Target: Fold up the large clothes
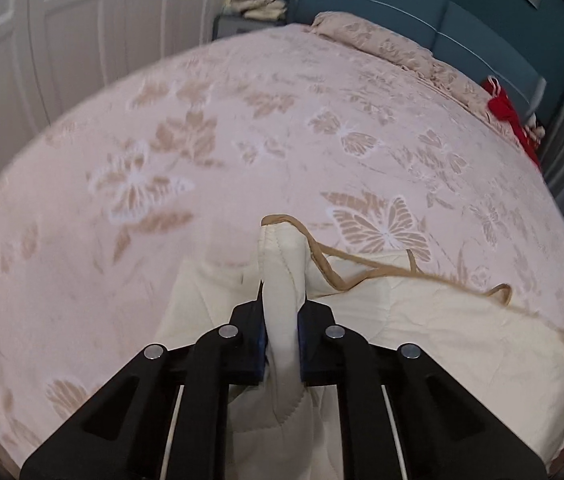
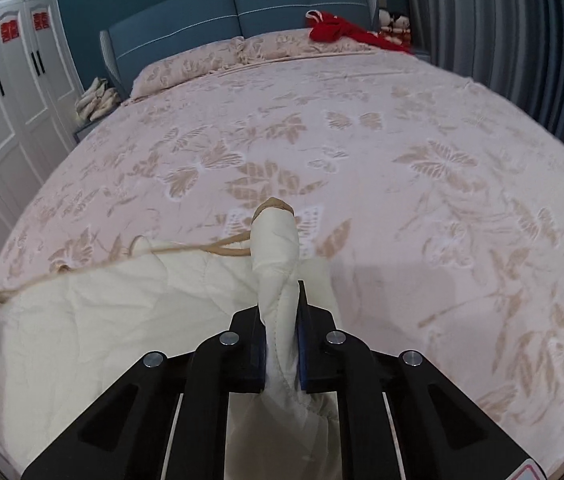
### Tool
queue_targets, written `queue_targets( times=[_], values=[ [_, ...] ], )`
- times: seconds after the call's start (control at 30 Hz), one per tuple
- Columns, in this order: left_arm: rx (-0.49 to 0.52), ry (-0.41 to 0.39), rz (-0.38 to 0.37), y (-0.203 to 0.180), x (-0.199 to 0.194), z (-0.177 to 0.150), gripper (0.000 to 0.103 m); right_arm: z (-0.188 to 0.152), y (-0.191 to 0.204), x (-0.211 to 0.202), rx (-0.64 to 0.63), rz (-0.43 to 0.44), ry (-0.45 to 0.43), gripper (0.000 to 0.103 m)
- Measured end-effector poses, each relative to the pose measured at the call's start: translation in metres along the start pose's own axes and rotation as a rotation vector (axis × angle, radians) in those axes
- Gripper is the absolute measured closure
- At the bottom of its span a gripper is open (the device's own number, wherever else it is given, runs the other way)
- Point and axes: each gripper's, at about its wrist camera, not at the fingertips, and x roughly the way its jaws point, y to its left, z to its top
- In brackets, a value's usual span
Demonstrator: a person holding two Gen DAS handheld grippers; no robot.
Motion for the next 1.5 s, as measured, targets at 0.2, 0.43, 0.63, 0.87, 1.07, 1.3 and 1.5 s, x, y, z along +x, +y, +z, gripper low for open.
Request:
queue_targets(
  times=[0.2,0.43,0.63,0.87,1.07,1.3,1.5],
  values=[
    [0.019,0.034,0.056,0.004,0.033,-0.013,0.092,-0.02,-0.001,0.033,-0.059,-0.074,0.061,0.095],
    [0.023,0.029,0.086,0.005,0.047,-0.023,0.088,-0.031,0.009,0.048,-0.138,-0.123,0.059,0.088],
    [-0.044,-0.019,0.093,0.019,0.005,-0.013,0.043,-0.009,0.01,-0.022,-0.024,-0.139,-0.057,0.077],
    [-0.144,-0.034,0.025,0.054,-0.053,-0.025,0.041,-0.007,0.111,-0.069,-0.16,0.094,-0.066,0.081],
    [-0.175,0.042,0.007,0.071,-0.054,-0.057,0.041,-0.041,0.187,-0.034,-0.256,0.173,0.066,0.096],
    [-0.304,0.099,-0.055,0.096,-0.039,-0.086,0.032,-0.074,0.206,0.006,-0.317,0.109,0.133,0.103],
    [-0.384,0.083,-0.101,0.107,-0.05,-0.094,0.028,-0.085,0.209,0.019,-0.355,0.084,0.119,0.103]
  ],
)
